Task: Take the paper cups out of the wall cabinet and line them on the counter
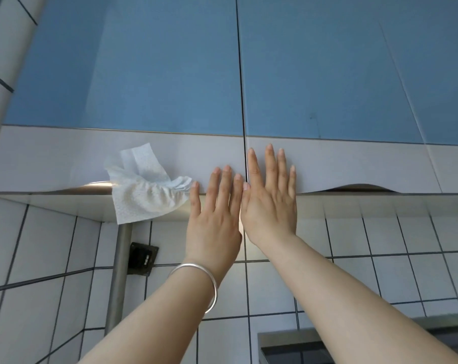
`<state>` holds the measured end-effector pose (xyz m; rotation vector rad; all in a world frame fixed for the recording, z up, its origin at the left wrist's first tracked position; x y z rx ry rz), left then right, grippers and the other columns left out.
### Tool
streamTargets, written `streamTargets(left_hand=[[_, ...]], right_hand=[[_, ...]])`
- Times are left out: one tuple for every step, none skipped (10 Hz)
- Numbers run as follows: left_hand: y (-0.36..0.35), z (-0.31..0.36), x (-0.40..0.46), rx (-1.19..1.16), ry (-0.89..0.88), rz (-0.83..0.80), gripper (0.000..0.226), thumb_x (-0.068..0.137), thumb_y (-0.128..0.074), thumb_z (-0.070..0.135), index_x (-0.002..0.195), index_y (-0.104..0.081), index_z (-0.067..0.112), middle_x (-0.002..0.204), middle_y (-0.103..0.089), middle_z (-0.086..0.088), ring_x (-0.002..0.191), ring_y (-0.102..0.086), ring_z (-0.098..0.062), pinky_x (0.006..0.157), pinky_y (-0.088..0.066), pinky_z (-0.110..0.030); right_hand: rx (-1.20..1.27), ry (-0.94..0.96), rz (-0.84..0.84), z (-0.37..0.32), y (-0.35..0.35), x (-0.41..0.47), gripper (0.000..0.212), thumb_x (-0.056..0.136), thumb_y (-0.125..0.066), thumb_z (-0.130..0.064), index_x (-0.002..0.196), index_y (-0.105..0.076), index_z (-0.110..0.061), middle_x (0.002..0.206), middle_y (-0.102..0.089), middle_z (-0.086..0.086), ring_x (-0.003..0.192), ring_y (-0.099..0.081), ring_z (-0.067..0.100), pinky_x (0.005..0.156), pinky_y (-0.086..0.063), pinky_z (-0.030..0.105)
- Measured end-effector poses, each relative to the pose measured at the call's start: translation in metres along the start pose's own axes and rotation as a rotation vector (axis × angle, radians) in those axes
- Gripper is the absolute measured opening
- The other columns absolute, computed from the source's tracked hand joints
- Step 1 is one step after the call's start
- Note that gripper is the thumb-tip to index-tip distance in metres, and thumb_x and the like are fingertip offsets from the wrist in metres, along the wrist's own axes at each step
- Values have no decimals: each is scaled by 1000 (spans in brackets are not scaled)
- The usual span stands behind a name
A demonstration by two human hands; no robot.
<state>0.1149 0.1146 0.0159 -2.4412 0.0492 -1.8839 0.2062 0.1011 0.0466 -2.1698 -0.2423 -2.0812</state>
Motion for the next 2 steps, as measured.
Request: streamTargets(left_hand=[[10,-1,1,-41,3,-6,81,66,-70,30,137,-39,7,142,-50,-16,137,-33,-30,107,-18,-52],[40,-6,-3,-63,-56,26,56,70,-50,25,123,-60,10,126,-62,-13,130,-46,-34,105,-26,-53]], right_hand=[[-77,19,67,-2,12,-2,56,87,-26,-30,135,-50,-16,146,-45,15,139,-36,33,114,-14,45],[-6,241,153,-14,23,-16,35,79,-43,-18,101,-69,-12,119,-68,9,122,-56,29,103,-31,39]])
Point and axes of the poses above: each hand's wrist, its own x-axis towards the middle knuckle, its own y-axis out of the back of the hand, z = x × y, the point moved 3 cm from there along x, towards the middle knuckle
